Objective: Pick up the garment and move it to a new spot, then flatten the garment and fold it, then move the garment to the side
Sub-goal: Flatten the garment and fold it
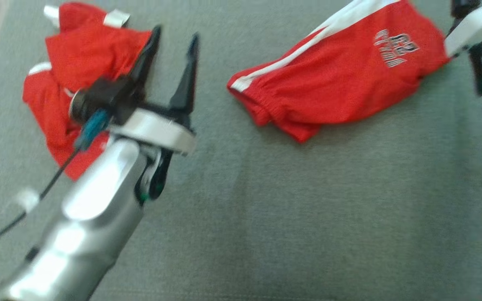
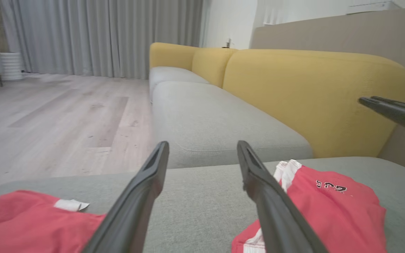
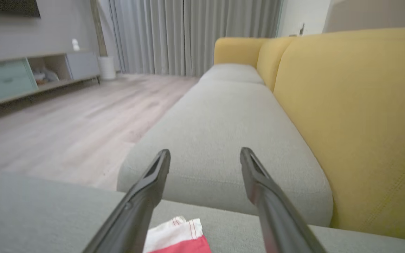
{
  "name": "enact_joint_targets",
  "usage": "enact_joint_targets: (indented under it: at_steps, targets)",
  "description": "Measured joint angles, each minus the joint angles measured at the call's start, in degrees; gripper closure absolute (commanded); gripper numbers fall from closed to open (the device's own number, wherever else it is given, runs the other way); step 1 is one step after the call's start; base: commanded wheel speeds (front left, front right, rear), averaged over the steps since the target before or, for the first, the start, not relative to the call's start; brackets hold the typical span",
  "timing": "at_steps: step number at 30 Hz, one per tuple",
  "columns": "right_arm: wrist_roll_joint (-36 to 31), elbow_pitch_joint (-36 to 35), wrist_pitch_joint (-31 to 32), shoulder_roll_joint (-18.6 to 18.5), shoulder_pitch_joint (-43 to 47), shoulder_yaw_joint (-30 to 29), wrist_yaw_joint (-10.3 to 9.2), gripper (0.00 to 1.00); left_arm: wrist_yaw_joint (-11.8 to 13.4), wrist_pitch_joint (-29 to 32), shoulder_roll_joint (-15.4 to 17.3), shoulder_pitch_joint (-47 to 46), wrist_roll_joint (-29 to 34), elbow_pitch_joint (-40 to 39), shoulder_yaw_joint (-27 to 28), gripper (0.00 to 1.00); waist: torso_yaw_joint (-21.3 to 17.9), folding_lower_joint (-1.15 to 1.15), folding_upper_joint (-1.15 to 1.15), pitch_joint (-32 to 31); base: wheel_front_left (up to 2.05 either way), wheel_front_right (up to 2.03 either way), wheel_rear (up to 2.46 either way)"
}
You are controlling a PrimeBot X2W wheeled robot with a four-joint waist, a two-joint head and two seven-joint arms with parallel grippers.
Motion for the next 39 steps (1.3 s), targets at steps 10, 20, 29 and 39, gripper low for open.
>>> enact_joint_targets:
  at_steps: [10, 20, 29, 39]
  targets:
    - [-3.19, -26.35, -0.04, 11.13, 29.6, -14.01, 0.0, 0.0, 2.76, -0.08, 2.05, 16.7, 10.56, -8.62, 9.8, 0.0, -4.5, 0.0, 0.0, -6.8, 0.0, 0.0, 0.0]
    - [-6.13, -38.2, -0.04, 15.83, 50.05, -12.79, 0.0, 0.0, 2.53, -0.07, -0.71, 33.37, 16.58, -12.57, 17.67, 0.0, -8.12, 0.01, 0.0, -10.17, 0.0, 0.0, 0.0]
    - [-8.0, -39.94, 0.02, 16.17, 49.3, -14.0, 0.0, 0.0, -1.99, -0.07, -3.98, 34.7, 20.81, -12.81, 20.86, 0.0, -6.98, 0.01, 0.0, -8.59, 0.0, 0.0, 0.0]
    - [-13.95, -30.04, 14.14, 11.69, 27.38, -26.03, 0.0, 0.0, -6.17, -0.07, -7.32, 30.0, 23.86, -10.05, 21.82, 0.0, -2.41, 0.03, 0.0, -1.53, 0.0, 0.0, 0.0]
